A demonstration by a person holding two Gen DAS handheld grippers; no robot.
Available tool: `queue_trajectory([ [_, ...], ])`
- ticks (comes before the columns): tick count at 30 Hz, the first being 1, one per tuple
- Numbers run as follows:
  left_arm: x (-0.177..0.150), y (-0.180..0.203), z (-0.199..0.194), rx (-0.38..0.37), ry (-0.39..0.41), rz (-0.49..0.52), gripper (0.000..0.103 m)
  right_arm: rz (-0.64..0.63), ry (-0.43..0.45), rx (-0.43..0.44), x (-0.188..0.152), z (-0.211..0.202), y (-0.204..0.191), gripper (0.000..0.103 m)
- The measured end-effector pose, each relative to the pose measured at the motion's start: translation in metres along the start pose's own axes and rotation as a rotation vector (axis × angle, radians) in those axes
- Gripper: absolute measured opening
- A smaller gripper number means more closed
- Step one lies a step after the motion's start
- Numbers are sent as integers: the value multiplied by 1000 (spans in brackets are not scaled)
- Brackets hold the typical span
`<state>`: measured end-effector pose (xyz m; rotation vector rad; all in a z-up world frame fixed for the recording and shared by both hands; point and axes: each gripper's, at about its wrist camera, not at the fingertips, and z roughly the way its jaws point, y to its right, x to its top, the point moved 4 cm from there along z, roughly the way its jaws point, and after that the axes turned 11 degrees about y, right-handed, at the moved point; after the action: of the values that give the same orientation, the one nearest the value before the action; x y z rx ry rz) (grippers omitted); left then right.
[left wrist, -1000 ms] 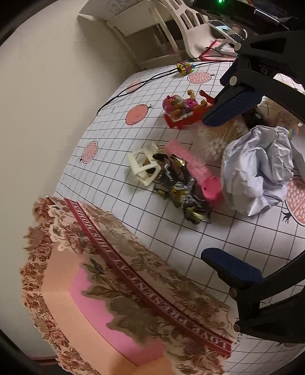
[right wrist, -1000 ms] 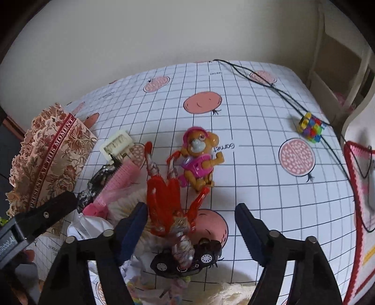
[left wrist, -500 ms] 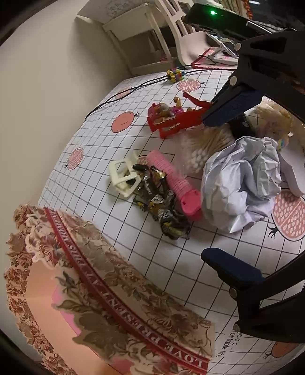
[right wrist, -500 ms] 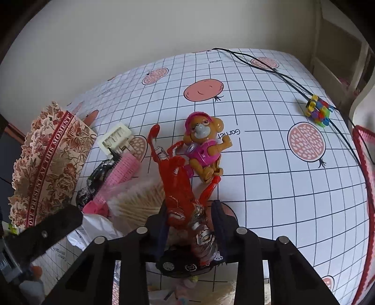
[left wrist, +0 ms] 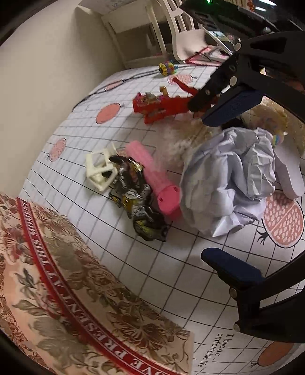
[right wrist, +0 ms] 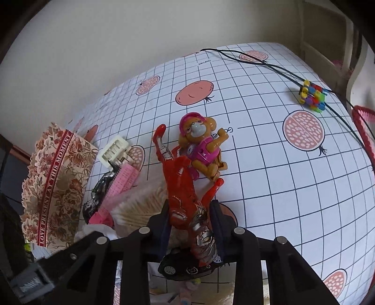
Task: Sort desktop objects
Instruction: 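Grasp the red robot figure with the right gripper while the left grasps the paper ball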
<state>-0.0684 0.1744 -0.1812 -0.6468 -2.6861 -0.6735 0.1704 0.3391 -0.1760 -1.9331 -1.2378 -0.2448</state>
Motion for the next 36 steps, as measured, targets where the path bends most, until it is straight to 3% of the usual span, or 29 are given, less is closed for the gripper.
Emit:
queue_trajectory([
  [13, -13, -2, 8, 8, -73, 8, 102, 43, 38, -2, 1, 1, 2, 34],
  [17, -13, 0, 4, 33, -64, 35, 87, 48, 42, -4, 1, 1, 3, 34],
  [20, -12, -1, 3, 22, -64, 35, 83, 46, 48, -10, 1, 1, 2, 34],
  [36, -3, -1, -13, -25, -18, 9, 79, 54, 104, -8, 6, -8, -2, 31],
])
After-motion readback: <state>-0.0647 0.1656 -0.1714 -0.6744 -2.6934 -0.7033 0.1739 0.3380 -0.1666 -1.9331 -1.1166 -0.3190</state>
